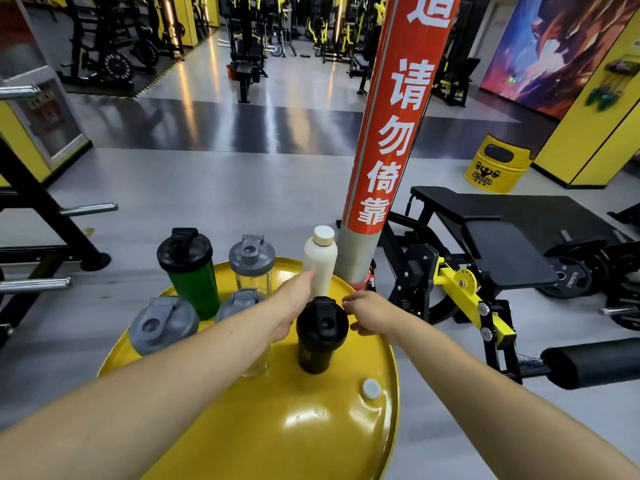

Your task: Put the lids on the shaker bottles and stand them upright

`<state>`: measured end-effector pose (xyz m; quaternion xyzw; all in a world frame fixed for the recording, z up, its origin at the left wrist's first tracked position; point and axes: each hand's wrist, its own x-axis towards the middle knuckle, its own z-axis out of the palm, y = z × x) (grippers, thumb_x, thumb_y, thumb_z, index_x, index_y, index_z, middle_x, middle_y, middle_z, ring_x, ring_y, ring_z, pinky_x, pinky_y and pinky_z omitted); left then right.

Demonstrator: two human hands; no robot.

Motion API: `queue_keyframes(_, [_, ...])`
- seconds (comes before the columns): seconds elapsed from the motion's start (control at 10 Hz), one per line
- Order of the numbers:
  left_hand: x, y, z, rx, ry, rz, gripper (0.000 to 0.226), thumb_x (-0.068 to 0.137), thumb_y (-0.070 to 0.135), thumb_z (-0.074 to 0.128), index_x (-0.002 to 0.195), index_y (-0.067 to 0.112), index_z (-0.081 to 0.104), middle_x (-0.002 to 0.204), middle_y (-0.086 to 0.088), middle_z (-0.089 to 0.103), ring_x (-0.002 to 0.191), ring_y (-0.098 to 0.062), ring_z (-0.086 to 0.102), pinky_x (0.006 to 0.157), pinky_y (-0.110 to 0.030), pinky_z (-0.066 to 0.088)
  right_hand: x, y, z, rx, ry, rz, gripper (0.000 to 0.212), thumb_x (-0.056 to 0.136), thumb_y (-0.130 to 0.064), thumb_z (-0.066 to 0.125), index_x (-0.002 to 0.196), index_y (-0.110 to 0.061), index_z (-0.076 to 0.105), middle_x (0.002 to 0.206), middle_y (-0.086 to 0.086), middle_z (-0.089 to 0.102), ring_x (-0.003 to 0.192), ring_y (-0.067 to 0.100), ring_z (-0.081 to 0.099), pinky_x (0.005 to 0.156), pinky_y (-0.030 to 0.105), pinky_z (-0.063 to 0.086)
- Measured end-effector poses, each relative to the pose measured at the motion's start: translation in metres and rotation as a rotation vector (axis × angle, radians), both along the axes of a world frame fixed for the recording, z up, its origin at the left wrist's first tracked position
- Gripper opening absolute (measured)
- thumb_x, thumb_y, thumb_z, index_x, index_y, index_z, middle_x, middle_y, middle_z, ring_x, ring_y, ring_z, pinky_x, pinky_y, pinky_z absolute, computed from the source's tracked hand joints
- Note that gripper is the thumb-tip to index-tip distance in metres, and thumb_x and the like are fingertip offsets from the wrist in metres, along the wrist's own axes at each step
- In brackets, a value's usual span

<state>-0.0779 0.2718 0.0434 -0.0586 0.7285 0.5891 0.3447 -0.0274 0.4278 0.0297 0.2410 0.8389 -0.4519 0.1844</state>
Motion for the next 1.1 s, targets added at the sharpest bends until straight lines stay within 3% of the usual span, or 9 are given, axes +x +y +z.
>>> queue_keyframes(0.1, [0.009,-0.006,-0.002,0.004,-0.075,0.022,0.067,0.1,0.056,0.031,0.155,0.017,0.026,0.159,-0.011,0.034,0.147,-0.032,0.025,0.117,-0.052,0.018,0.013,-0.006,0.0,-0.077,-0.007,-0.062,0.023,0.103,-0.022,0.044,0.122,-0.015,0.056,0.131,0.016,0.061,0.107,0.037,0.068,0.089,0.037,0.058])
queue_keyframes(0.2, [0.014,-0.007,-0.003,0.04,-0.141,0.038,0.067,0.1,0.059,0.029,0.147,0.011,0.038,0.136,-0.015,0.054,0.133,-0.035,0.04,0.113,-0.052,0.026,0.017,-0.009,-0.003,-0.169,0.004,-0.105,0.013,0.102,-0.017,0.048,0.113,-0.017,0.055,0.12,0.01,0.058,0.108,0.034,0.068,0.094,0.044,0.058])
queue_keyframes(0.3, [0.014,-0.006,-0.004,0.063,-0.145,0.074,0.058,0.1,0.059,0.027,0.124,0.012,0.05,0.094,-0.008,0.059,0.108,-0.031,0.046,0.106,-0.05,0.033,0.017,-0.011,-0.004,-0.212,0.025,-0.126,0.014,0.1,-0.013,0.051,0.112,-0.014,0.059,0.115,0.006,0.059,0.111,0.028,0.064,0.093,0.044,0.058])
queue_keyframes(0.4, [0.013,-0.007,-0.003,0.093,-0.163,0.054,0.069,0.099,0.062,0.027,0.139,0.008,0.046,0.127,-0.017,0.058,0.124,-0.036,0.047,0.105,-0.051,0.034,0.014,-0.012,-0.003,-0.227,0.034,-0.136,0.012,0.1,-0.012,0.051,0.108,-0.015,0.059,0.105,0.001,0.058,0.109,0.026,0.063,0.094,0.043,0.058])
queue_keyframes(0.5, [0.012,-0.008,0.001,0.097,-0.166,0.056,0.074,0.098,0.063,0.028,0.146,0.007,0.04,0.145,-0.017,0.049,0.136,-0.038,0.041,0.108,-0.052,0.032,0.012,-0.012,-0.003,-0.226,0.038,-0.136,0.015,0.1,-0.012,0.051,0.111,-0.014,0.061,0.104,0.0,0.059,0.105,0.022,0.062,0.093,0.043,0.059])
queue_keyframes(0.8, [0.01,-0.006,-0.003,0.073,-0.152,0.034,0.076,0.098,0.063,0.027,0.148,0.007,0.037,0.146,-0.017,0.049,0.139,-0.035,0.038,0.113,-0.052,0.027,0.011,-0.014,-0.002,-0.206,0.033,-0.14,0.014,0.1,-0.012,0.051,0.111,-0.015,0.058,0.107,0.004,0.06,0.107,0.025,0.064,0.093,0.043,0.059])
queue_keyframes(0.9, [0.013,-0.004,-0.002,0.053,-0.11,0.053,0.077,0.099,0.063,0.026,0.15,0.006,0.034,0.152,-0.016,0.043,0.144,-0.033,0.031,0.117,-0.049,0.02,0.014,-0.015,0.001,-0.166,0.008,-0.128,0.022,0.1,-0.016,0.049,0.121,-0.013,0.056,0.123,0.014,0.06,0.107,0.028,0.064,0.095,0.045,0.057])
queue_keyframes(1.0, [0.016,-0.005,0.003,0.087,-0.049,0.085,0.071,0.101,0.057,0.027,0.153,0.008,0.028,0.155,-0.014,0.038,0.145,-0.03,0.03,0.117,-0.044,0.02,0.016,-0.017,0.007,-0.119,0.019,-0.104,0.036,0.101,-0.02,0.048,0.136,-0.013,0.049,0.13,0.013,0.057,0.118,0.031,0.057,0.098,0.043,0.051])
queue_keyframes(1.1, [0.018,-0.01,0.009,0.073,0.058,0.097,0.068,0.1,0.058,0.03,0.153,0.014,0.031,0.154,-0.011,0.04,0.14,-0.028,0.036,0.114,-0.044,0.026,0.016,-0.016,0.015,-0.021,0.16,-0.144,0.044,0.101,-0.024,0.048,0.143,-0.012,0.048,0.14,0.009,0.053,0.123,0.026,0.05,0.102,0.038,0.042])
